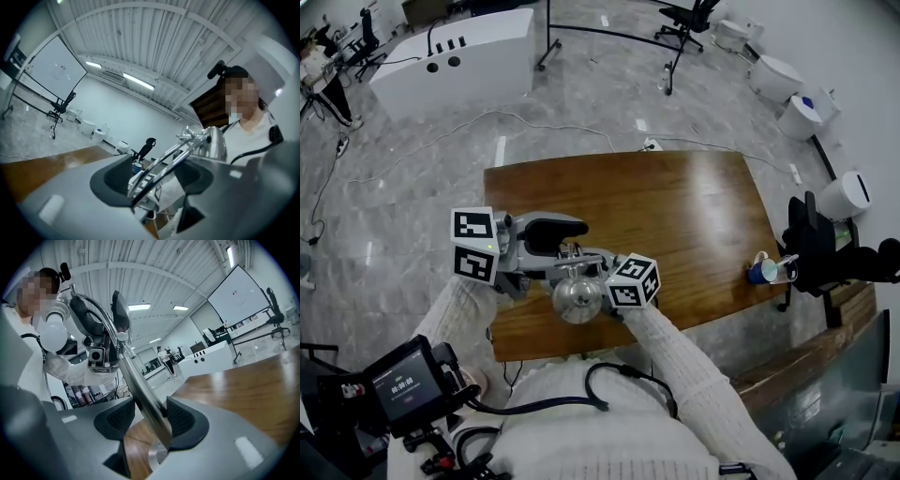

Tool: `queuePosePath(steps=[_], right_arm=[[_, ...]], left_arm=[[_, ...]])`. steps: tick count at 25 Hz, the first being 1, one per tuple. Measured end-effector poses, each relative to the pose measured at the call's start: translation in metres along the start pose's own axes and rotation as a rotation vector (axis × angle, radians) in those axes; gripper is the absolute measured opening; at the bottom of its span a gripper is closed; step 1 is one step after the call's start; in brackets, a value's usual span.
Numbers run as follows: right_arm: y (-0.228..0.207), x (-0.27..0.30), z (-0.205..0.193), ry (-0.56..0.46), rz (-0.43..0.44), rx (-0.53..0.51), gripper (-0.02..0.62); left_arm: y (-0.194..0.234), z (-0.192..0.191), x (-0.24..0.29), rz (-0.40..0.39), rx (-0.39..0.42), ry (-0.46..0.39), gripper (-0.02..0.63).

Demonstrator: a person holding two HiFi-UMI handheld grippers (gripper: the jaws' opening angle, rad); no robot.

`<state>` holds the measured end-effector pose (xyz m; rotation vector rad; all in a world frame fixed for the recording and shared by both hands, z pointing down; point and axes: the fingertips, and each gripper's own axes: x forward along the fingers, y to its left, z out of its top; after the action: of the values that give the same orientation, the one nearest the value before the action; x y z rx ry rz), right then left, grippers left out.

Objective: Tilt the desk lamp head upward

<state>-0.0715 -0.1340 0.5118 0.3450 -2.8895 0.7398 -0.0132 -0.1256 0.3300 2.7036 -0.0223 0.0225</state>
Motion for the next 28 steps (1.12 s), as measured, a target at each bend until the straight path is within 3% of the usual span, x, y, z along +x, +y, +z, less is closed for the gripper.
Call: queuePosePath(steps=[7, 14, 20, 24, 28], right_arm=[[-0.003, 0.000, 0.003, -0.009, -0.001, -0.003, 0.204], [-0.008, 0.003, 0.004, 0.000, 0.011, -0.031, 0.206], [-0.011, -0.001, 0.010, -0.002, -0.047, -0.170, 0.179], [-0.009, -0.026, 0.022, -0.082, -0.124, -0.222, 0.176], [0.010, -0.065, 0.034, -0.201, -0.194, -0.227, 0.146]], left_arm=[[0.005, 0.006, -0.001, 0.056, 0.027, -0.050, 0.267], [0.015, 0.003, -0.007, 0.161, 0.072, -0.094, 0.253], [0.018, -0.007, -0.027, 0.207, 0.030, -0.175, 0.253], [0.018, -0.017, -0.049, 0.328, 0.062, -0.191, 0.253], [0.008, -0.042, -0.074, 0.503, 0.057, -0.223, 0.253]])
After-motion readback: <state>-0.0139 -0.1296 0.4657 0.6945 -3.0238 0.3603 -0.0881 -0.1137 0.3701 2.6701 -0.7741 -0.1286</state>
